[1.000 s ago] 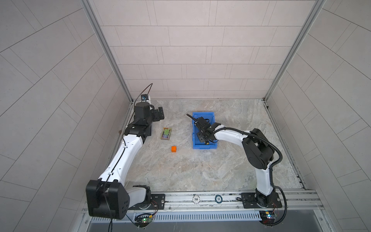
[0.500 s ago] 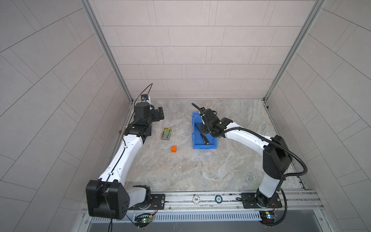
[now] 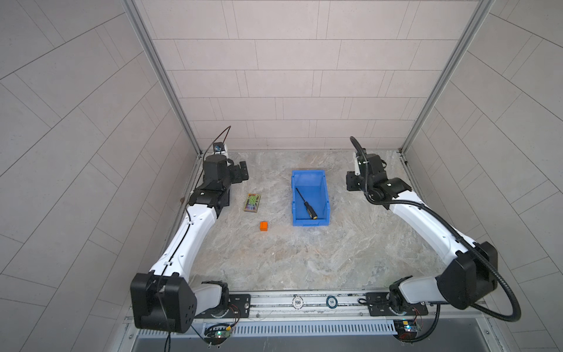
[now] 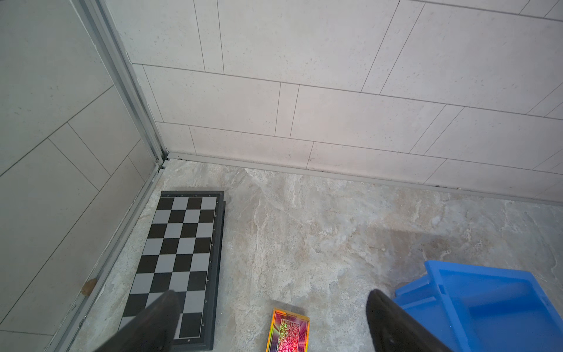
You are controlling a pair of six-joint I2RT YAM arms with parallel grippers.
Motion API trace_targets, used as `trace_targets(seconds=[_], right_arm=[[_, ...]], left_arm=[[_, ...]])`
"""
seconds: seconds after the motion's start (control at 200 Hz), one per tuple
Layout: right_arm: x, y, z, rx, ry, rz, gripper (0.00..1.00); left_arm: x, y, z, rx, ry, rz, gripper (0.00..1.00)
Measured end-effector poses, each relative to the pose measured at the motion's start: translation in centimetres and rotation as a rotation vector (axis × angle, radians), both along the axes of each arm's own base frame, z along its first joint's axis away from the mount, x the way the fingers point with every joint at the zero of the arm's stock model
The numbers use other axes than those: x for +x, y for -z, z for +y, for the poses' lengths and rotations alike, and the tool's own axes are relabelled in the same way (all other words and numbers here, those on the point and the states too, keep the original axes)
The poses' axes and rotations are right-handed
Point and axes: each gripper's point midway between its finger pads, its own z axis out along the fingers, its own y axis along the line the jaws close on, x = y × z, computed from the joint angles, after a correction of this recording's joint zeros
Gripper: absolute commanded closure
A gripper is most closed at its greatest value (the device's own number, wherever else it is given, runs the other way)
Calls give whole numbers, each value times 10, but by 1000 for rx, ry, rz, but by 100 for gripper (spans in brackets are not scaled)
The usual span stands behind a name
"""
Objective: Put the screwdriver in the bin
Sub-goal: Reset both arms
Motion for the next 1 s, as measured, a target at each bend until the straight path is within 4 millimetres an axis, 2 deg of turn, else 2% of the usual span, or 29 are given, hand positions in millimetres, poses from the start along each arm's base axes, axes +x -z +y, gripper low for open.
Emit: trace_targets(seconds=[0.07, 0.145, 0.23, 0.32, 0.396, 0.451, 0.551, 0.646, 0.781, 1.002], right_arm=[[-8, 6, -30, 3, 71, -7, 36], [-19, 12, -60, 9, 154, -16, 16], [-28, 19, -82, -12, 213, -28, 1], [-35, 28, -93, -28, 263, -43, 1], [-39, 35, -97, -44, 278, -55, 1], [-42, 42, -102, -61, 296, -64, 1], [-47, 54, -111, -105, 328, -78, 1], [-48, 65, -119, -161, 347, -90, 1], [-44, 83, -124, -228, 339, -132, 1], [-43, 127, -128, -297, 316, -160, 1]], left_arm=[[-5, -1, 3, 10, -13, -14, 1], [-16, -2, 10, 23, -41, -42, 1], [-35, 1, 19, 38, -82, -80, 0], [-55, 11, 29, 49, -133, -123, 0], [-67, 30, 37, 56, -170, -152, 1], [-74, 52, 42, 65, -196, -161, 1], [-83, 105, 49, 93, -228, -109, 0], [-84, 139, 53, 112, -250, -63, 1], [-77, 152, 58, 119, -285, -96, 1], [-63, 154, 60, 141, -299, -147, 0]])
